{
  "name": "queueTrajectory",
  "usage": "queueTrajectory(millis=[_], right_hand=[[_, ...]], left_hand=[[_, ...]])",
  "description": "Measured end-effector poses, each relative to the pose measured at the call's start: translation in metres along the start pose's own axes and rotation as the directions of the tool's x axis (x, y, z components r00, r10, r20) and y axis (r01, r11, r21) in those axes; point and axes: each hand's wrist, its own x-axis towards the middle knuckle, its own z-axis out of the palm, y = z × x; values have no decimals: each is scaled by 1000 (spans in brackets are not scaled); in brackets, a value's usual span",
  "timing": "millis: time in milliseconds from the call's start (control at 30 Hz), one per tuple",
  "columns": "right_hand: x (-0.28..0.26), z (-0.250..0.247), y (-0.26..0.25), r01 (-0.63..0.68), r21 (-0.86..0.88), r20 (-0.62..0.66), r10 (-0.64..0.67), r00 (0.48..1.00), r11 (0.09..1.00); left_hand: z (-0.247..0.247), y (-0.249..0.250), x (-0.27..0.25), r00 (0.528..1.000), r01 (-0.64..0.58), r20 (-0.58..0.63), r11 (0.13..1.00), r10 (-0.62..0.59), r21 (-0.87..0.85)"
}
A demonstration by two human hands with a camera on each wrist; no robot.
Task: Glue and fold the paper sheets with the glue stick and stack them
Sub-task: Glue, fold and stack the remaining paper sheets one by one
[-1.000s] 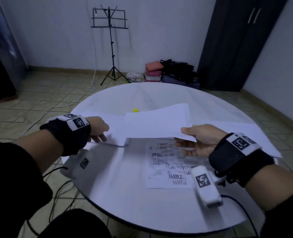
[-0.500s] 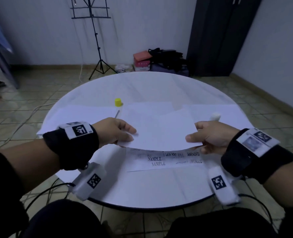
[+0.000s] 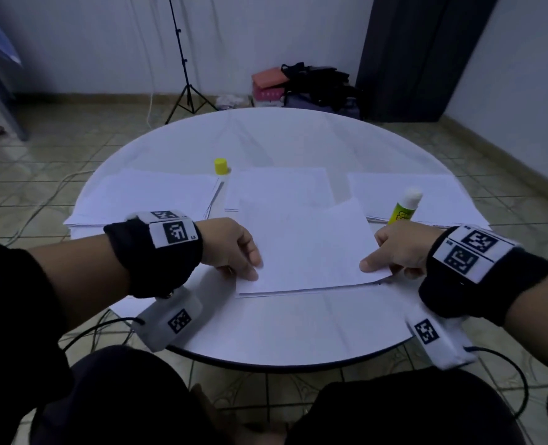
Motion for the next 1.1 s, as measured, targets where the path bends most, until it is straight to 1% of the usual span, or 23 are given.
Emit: queueTrajectory(millis=[100,233,467,800,1100], right_hand=[[2,3,0,4,-46,2,-3,1000,999],[3,6,-1,10,-94,3,-10,1000,996],[6,7,2,7,-42,-3,-8,1000,999],[8,9,3,4,-19,-5,-4,1000,1000],[8,7,4,0,-22,1,0,1000,1000]], left_hand=[[-1,-1,2,1000,0,24,999,-1,38],[-2,-2,2,1000,-3,24,999,2,53],[-2,-6,3,999,-6,33,999,5,51],[-1,-8,2,1000,-5,28,999,4,41],[1,-7,2,1000,-2,8,997,1,74]])
